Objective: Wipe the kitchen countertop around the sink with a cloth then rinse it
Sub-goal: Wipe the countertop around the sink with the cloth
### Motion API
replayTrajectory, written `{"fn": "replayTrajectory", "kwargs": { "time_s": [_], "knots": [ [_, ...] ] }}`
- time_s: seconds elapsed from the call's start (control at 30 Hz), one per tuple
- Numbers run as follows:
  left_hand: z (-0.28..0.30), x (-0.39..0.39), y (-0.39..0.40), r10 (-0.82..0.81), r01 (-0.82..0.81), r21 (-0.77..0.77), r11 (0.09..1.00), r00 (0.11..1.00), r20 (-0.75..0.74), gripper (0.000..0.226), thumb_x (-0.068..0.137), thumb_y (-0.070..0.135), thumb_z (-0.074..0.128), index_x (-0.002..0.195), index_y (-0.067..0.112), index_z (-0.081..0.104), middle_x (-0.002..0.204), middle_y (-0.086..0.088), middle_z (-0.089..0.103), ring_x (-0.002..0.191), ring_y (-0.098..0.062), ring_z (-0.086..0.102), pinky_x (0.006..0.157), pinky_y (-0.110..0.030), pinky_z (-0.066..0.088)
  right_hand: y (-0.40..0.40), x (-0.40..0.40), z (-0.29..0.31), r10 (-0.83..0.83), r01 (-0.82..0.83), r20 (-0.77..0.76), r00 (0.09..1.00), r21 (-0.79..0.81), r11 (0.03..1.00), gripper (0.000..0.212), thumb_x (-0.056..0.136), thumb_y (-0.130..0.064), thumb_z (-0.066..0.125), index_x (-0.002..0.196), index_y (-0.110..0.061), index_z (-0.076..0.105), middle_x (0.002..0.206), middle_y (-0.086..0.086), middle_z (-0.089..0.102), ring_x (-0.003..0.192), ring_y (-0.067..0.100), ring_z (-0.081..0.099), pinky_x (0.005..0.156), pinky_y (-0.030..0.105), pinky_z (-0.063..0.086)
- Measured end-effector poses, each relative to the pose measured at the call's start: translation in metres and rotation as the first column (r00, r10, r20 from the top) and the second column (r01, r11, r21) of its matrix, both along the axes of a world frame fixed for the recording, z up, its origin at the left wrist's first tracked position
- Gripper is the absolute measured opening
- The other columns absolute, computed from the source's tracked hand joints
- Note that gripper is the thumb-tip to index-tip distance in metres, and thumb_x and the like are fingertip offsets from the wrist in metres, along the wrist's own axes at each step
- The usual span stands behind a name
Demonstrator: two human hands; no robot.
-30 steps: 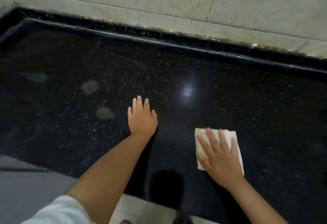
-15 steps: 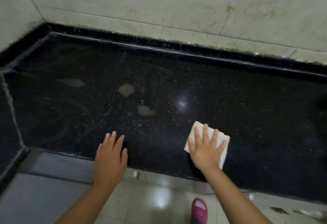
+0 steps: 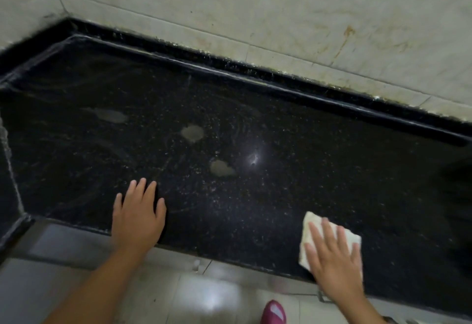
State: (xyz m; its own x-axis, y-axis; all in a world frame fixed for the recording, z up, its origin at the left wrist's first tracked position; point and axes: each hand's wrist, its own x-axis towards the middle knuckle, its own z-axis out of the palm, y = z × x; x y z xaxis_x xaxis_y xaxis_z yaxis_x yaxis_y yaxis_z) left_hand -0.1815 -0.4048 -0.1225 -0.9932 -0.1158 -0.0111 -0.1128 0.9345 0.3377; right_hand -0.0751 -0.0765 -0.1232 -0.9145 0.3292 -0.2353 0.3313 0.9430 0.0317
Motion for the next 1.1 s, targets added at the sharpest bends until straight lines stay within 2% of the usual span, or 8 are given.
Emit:
{"fn": "replayTrajectory", "kwargs": {
  "time_s": [0.17, 0.4, 0.47, 0.6, 0.7, 0.87, 1.0, 1.1],
  "knots": [
    [-0.005, 0.000, -0.002, 0.024, -0.022, 0.068, 0.997, 0.999, -0.024, 0.040, 0.089, 0.014, 0.053, 0.127, 0.001, 0.052, 0.140, -0.016, 0.043, 0.135, -0.029, 0.032, 0.111, -0.045, 0.017, -0.011, -0.070, 0.025, -0.294, 0.299, 0.061, 0.954, -0.129, 0.945, 0.051, 0.099, -0.042, 0.014, 0.147, -0.035, -0.003, 0.156, -0.005, -0.015, 0.143, 0.027, -0.015, 0.113, 0.053, -0.006],
    [-0.006, -0.001, -0.002, 0.030, -0.029, 0.068, 0.997, 0.999, -0.017, 0.042, 0.092, 0.019, 0.048, 0.131, 0.006, 0.048, 0.144, -0.011, 0.039, 0.137, -0.024, 0.027, 0.113, -0.041, 0.013, -0.121, -0.155, 0.014, 0.103, -0.082, 0.093, 0.990, -0.207, 0.975, 0.051, 0.099, -0.043, 0.011, 0.147, -0.035, -0.003, 0.155, -0.005, -0.019, 0.142, 0.028, -0.021, 0.111, 0.053, -0.013],
    [-0.007, -0.002, -0.002, 0.031, -0.031, 0.055, 0.998, 0.999, -0.017, 0.043, 0.093, 0.025, 0.043, 0.131, 0.007, 0.048, 0.143, -0.010, 0.039, 0.137, -0.024, 0.028, 0.113, -0.041, 0.013, -0.150, -0.151, 0.007, 0.243, -0.227, 0.043, 0.969, -0.228, 0.947, 0.051, 0.098, -0.043, 0.012, 0.148, -0.034, 0.004, 0.157, -0.004, -0.012, 0.143, 0.029, -0.015, 0.112, 0.054, -0.010],
    [-0.005, -0.002, -0.003, 0.030, -0.031, 0.039, 0.999, 1.000, 0.007, 0.042, 0.093, 0.023, 0.045, 0.132, 0.008, 0.046, 0.145, -0.009, 0.037, 0.138, -0.023, 0.025, 0.113, -0.040, 0.012, -0.172, -0.099, -0.004, 0.434, -0.442, -0.082, 0.897, -0.137, 0.887, 0.054, 0.097, -0.045, 0.006, 0.126, -0.035, 0.050, 0.135, -0.001, 0.054, 0.127, 0.033, 0.039, 0.103, 0.058, 0.023],
    [-0.002, -0.002, -0.002, 0.016, -0.016, 0.039, 0.999, 1.000, -0.008, 0.042, 0.093, 0.024, 0.043, 0.131, 0.007, 0.047, 0.144, -0.011, 0.039, 0.137, -0.024, 0.027, 0.113, -0.041, 0.013, -0.131, -0.043, -0.011, 0.482, -0.482, -0.025, 0.876, -0.113, 0.869, 0.049, 0.097, -0.047, 0.002, 0.127, -0.037, 0.041, 0.137, -0.007, 0.049, 0.130, 0.026, 0.030, 0.105, 0.048, 0.009],
    [-0.003, 0.000, -0.002, 0.007, -0.007, 0.020, 1.000, 1.000, -0.004, 0.050, 0.086, 0.029, 0.036, 0.126, 0.002, 0.053, 0.138, -0.016, 0.045, 0.133, -0.030, 0.035, 0.110, -0.046, 0.020, -0.022, -0.031, 0.003, 0.192, -0.193, 0.032, 0.981, 0.034, 0.981, 0.059, 0.095, -0.051, -0.001, 0.141, -0.030, 0.030, 0.152, 0.000, 0.020, 0.140, 0.026, 0.014, 0.108, 0.054, 0.021],
    [-0.006, 0.001, -0.002, 0.000, 0.000, -0.010, 1.000, 0.999, -0.036, 0.048, 0.081, 0.026, 0.040, 0.115, -0.001, 0.061, 0.126, -0.021, 0.056, 0.121, -0.036, 0.050, 0.100, -0.053, 0.033, -0.010, -0.106, 0.020, -0.143, 0.153, 0.088, 0.986, -0.116, 0.982, 0.050, 0.100, -0.040, 0.016, 0.147, -0.034, 0.001, 0.157, -0.005, -0.012, 0.144, 0.026, -0.012, 0.113, 0.053, -0.003],
    [-0.006, 0.000, -0.003, 0.015, -0.017, -0.032, 0.999, 0.998, -0.057, 0.046, 0.081, 0.024, 0.040, 0.111, -0.002, 0.063, 0.120, -0.021, 0.060, 0.115, -0.037, 0.054, 0.096, -0.055, 0.037, -0.051, -0.171, 0.020, -0.103, 0.116, 0.104, 0.989, -0.133, 0.984, 0.050, 0.101, -0.037, 0.012, 0.148, -0.031, -0.003, 0.156, -0.002, -0.016, 0.143, 0.031, -0.015, 0.111, 0.056, -0.005]
  ]
}}
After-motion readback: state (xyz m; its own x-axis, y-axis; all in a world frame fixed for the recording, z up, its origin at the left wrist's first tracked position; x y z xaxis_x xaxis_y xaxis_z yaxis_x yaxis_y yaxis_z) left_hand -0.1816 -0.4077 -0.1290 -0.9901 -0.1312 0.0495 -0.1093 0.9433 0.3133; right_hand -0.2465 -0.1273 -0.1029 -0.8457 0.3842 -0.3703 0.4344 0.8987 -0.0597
